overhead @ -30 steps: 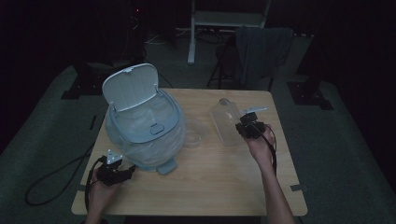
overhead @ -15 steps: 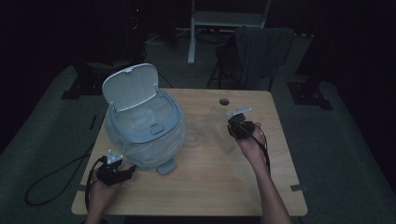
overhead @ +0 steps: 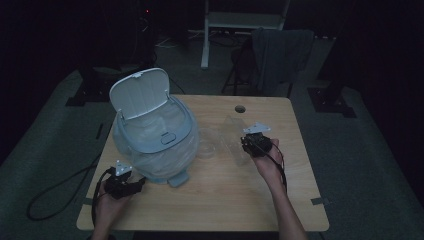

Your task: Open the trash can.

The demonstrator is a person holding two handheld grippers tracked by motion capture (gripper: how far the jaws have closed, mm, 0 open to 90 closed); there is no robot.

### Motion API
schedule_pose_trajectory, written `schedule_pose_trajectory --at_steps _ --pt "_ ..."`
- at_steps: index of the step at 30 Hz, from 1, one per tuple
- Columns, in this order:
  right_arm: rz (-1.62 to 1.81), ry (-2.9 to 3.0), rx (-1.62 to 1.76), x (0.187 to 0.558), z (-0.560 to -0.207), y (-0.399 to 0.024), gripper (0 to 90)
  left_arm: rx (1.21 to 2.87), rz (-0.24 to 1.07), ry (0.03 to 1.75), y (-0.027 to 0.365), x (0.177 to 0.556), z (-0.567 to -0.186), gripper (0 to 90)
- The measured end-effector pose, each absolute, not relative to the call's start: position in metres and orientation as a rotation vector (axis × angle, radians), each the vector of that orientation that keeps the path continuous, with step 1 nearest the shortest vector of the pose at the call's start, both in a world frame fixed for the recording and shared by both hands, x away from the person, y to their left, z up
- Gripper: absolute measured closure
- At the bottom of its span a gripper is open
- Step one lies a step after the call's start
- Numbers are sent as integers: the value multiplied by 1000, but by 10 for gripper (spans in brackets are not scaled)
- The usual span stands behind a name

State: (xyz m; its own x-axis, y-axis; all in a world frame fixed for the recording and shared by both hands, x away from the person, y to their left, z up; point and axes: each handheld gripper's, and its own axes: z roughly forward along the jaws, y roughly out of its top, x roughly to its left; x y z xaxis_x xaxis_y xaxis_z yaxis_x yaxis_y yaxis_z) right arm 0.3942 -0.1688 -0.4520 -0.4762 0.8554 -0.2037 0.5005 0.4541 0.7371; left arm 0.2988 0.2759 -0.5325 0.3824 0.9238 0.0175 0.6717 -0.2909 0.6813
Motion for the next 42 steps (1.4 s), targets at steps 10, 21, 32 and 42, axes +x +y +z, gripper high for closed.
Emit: schedule_pose_trajectory --at_steps 10,21,32,42 --pt "784 2101 1094 387 -450 -162 845 2058 558 1364 276 299 -532 351" --pt "870 2021 1126 384 -438 -175 848 2063 550 1371 277 301 -535 352" --pt "946 1989 1112 381 -416 -183 849 2059 546 1374 278 302 -536 352" --pt "992 1970 1076 376 -400 -182 849 2061 554 1365 278 303 -537 352"
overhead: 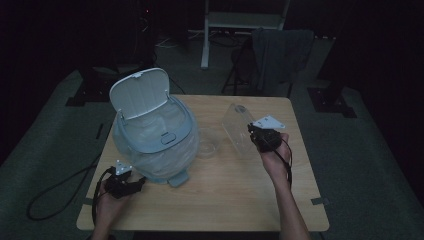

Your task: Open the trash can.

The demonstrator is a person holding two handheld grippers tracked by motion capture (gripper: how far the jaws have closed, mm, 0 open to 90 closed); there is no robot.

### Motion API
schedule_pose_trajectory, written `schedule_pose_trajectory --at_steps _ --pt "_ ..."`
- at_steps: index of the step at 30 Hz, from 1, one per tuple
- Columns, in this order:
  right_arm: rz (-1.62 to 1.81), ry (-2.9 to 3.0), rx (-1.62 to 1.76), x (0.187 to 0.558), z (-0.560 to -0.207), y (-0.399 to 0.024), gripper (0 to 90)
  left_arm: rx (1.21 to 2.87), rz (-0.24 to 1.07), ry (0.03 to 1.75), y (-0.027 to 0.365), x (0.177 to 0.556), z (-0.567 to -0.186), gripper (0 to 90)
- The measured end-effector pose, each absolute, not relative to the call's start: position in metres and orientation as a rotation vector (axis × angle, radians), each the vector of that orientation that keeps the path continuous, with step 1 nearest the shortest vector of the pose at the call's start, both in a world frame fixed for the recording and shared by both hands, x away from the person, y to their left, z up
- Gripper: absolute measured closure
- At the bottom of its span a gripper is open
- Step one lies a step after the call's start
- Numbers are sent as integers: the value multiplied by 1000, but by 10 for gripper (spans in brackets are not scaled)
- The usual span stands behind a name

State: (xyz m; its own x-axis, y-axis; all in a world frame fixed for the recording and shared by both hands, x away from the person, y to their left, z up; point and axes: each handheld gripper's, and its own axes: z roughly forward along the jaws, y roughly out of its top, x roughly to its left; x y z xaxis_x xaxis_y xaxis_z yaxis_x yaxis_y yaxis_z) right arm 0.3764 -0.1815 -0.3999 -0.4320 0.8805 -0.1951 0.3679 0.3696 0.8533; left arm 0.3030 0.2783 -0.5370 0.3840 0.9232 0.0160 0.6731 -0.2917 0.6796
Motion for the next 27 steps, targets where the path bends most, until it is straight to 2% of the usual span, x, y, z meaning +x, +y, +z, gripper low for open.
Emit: schedule_pose_trajectory --at_steps 27 --pt "1025 1944 1012 373 -374 -178 849 2054 557 1360 278 304 -538 349"
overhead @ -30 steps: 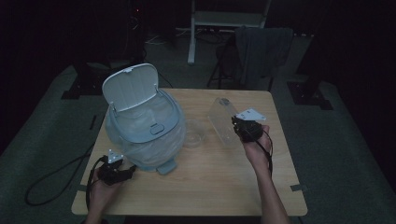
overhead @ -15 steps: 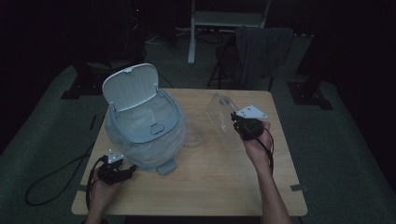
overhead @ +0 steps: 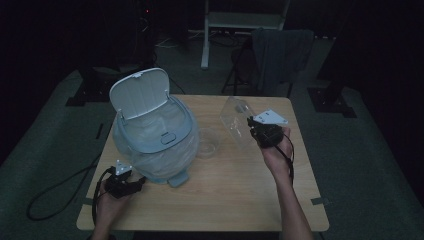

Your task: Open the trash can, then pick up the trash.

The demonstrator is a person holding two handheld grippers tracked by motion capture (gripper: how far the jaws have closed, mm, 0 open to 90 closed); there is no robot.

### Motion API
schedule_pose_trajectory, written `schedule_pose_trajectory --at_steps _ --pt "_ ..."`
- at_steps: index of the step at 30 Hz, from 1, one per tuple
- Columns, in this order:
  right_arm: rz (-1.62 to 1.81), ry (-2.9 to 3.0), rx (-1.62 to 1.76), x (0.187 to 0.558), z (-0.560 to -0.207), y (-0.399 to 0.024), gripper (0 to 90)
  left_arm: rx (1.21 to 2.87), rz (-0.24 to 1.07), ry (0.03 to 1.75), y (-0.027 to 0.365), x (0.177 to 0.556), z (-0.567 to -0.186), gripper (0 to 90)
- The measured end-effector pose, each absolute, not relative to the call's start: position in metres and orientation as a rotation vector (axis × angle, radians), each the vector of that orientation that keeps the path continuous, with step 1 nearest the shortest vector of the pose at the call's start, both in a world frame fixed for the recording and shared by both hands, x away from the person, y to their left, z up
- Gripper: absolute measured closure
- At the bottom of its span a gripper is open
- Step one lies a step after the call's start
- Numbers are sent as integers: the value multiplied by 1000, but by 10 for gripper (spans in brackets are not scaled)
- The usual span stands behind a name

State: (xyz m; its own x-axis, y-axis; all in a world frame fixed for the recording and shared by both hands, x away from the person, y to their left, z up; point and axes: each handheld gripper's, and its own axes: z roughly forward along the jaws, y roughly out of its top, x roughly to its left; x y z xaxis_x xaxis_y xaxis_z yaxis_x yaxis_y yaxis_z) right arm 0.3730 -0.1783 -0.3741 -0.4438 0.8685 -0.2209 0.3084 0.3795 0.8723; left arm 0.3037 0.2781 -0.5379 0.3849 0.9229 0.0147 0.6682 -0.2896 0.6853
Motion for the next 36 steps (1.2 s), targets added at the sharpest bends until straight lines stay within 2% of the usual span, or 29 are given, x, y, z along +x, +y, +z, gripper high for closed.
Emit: schedule_pose_trajectory --at_steps 36 --pt "1133 1910 951 369 -342 -174 850 2056 557 1354 278 302 -538 346"
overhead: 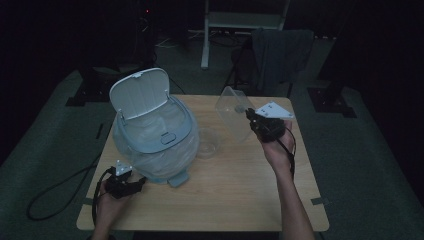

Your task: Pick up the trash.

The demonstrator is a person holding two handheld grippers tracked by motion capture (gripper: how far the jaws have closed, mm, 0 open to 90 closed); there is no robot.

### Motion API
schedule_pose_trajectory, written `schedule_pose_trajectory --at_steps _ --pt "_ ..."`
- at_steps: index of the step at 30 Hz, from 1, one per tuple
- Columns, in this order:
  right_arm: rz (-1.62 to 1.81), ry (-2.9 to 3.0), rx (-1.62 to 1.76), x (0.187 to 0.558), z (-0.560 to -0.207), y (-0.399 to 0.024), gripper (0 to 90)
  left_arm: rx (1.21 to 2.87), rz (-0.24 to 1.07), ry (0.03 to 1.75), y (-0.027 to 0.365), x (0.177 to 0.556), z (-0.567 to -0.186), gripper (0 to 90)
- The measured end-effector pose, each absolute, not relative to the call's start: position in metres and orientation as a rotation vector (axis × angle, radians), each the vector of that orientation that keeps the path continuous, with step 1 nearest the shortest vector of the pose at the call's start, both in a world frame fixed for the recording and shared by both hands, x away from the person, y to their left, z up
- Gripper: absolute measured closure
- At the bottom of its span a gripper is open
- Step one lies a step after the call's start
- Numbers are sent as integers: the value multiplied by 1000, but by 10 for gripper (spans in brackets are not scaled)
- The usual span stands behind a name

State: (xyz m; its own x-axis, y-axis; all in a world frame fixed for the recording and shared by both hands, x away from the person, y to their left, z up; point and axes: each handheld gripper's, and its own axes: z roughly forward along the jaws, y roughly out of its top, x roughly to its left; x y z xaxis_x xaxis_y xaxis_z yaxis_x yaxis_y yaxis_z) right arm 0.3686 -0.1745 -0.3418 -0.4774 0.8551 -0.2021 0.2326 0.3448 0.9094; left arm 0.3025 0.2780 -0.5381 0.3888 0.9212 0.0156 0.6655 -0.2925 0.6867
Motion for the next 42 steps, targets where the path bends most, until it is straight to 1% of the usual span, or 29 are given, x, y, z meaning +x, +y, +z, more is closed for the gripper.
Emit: schedule_pose_trajectory --at_steps 25,42 --pt "1240 1890 856 367 -305 -157 850 2058 556 1353 278 303 -538 345" --pt "1365 1902 834 376 -296 -149 851 2058 555 1352 278 303 -538 345"
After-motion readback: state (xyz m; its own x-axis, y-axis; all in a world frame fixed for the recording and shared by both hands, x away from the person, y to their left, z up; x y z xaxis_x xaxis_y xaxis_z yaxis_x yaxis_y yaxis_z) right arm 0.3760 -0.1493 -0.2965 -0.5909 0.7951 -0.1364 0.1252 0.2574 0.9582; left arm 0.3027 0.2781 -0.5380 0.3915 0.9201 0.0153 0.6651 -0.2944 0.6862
